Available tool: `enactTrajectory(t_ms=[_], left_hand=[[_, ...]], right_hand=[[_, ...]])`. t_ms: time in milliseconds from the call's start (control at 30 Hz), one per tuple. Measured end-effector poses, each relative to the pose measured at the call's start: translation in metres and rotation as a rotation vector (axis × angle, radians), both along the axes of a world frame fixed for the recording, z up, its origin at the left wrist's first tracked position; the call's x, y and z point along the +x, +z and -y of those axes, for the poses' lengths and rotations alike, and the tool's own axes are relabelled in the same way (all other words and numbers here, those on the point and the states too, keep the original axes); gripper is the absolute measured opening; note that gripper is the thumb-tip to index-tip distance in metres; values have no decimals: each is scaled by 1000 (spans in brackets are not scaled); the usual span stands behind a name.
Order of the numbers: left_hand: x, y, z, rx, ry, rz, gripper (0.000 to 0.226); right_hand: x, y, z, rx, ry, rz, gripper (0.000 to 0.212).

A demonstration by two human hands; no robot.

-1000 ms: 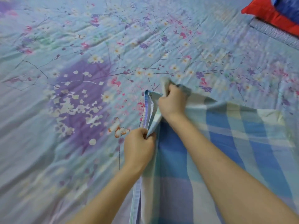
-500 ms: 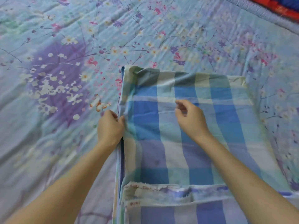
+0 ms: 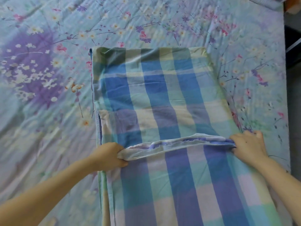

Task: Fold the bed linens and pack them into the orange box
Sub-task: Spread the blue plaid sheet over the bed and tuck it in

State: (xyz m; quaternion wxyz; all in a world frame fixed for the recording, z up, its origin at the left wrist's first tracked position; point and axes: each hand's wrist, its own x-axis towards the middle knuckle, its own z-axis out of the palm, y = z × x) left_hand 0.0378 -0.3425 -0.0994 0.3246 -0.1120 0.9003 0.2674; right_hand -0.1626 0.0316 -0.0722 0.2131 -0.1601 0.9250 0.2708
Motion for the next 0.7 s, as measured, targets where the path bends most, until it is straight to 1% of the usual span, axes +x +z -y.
enactTrajectory(t_ms=[33, 100, 133, 200, 233, 267, 333, 367, 400, 467, 533, 600, 633, 700], left_hand=[[-1, 10, 1, 28, 4, -8, 33], [-2, 37, 5, 62, 13, -42, 33], [-6, 54, 10, 77, 48, -72, 30], [-16, 89, 26, 125, 183, -167, 21], [-27, 106, 37, 132, 255, -234, 17], [-40, 121, 48, 119, 315, -303, 15], [-71, 142, 70, 72, 422, -412, 14], [-86, 149, 80, 41, 474, -435, 13], [-102, 153, 91, -6, 511, -457, 14], [-133, 153, 114, -98, 561, -493, 15], [-164, 141, 139, -186, 630, -516, 13], [-189, 117, 164, -309, 667, -484, 16], [-196, 104, 171, -364, 666, -433, 25], [-202, 75, 176, -409, 669, -312, 55]], right_hand=[[-3, 9, 3, 41, 33, -53, 7], [-8, 36, 1, 79, 35, -120, 17], [-12, 51, -5, -3, 55, -174, 21], [-29, 74, -23, -249, 99, -331, 25], [-45, 87, -24, -320, 94, -399, 20], [-62, 99, -17, -341, 83, -455, 14], [-100, 116, 14, -383, 98, -568, 29], [-114, 124, 40, -417, 106, -627, 35], [-129, 130, 67, -426, 118, -686, 36], [-159, 134, 118, -442, 93, -761, 28], [-191, 131, 167, -442, 35, -735, 27], [-218, 114, 207, -410, 29, -617, 32], [-225, 103, 220, -382, 13, -539, 37], [-229, 77, 234, -325, -51, -389, 58]])
